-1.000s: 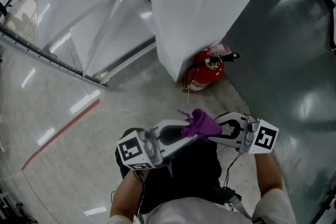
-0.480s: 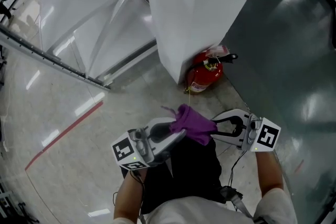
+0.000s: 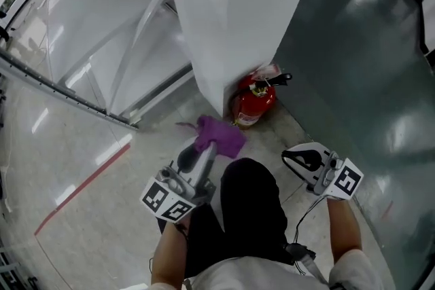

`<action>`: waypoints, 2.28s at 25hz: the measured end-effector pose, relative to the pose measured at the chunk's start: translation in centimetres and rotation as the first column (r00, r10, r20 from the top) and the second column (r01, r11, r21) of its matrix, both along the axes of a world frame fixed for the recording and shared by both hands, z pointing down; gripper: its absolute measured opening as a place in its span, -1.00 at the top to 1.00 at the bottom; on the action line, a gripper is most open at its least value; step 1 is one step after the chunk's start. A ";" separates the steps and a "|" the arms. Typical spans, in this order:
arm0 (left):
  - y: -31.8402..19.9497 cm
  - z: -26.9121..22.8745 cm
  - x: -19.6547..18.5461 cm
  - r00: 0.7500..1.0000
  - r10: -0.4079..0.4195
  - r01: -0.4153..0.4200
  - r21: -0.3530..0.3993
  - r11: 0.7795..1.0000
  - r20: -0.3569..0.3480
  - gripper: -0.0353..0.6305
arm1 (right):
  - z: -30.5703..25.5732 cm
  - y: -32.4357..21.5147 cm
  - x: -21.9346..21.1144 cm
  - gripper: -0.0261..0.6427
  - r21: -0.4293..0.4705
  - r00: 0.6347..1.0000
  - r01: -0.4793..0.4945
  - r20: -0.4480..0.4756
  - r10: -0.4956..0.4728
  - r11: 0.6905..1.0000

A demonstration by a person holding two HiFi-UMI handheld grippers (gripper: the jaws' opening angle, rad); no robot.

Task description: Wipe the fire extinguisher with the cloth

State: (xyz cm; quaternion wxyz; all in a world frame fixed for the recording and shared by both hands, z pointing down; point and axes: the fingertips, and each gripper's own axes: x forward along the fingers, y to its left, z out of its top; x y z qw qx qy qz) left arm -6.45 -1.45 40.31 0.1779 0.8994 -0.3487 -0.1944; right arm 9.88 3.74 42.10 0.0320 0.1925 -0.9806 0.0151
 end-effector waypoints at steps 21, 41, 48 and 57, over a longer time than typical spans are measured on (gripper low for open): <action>-13.6 7.9 6.6 0.721 -0.414 0.444 0.088 0.892 0.556 0.73 | 5.2 0.6 6.0 0.89 -0.112 0.905 -0.421 -0.122 0.408 0.900; -15.3 13.4 7.4 0.666 -0.276 0.300 0.090 0.950 0.693 0.73 | 7.8 1.1 8.3 0.89 -0.167 0.885 -0.462 -0.157 0.439 0.871; -15.2 15.7 5.5 0.679 -0.252 0.289 0.065 0.955 0.689 0.73 | 8.8 -0.1 7.7 0.89 -0.174 0.890 -0.453 -0.142 0.433 0.874; -14.5 20.4 3.8 0.697 -0.212 0.307 -0.018 0.952 0.685 0.73 | 8.8 -2.5 5.4 0.89 -0.136 0.904 -0.423 -0.127 0.408 0.896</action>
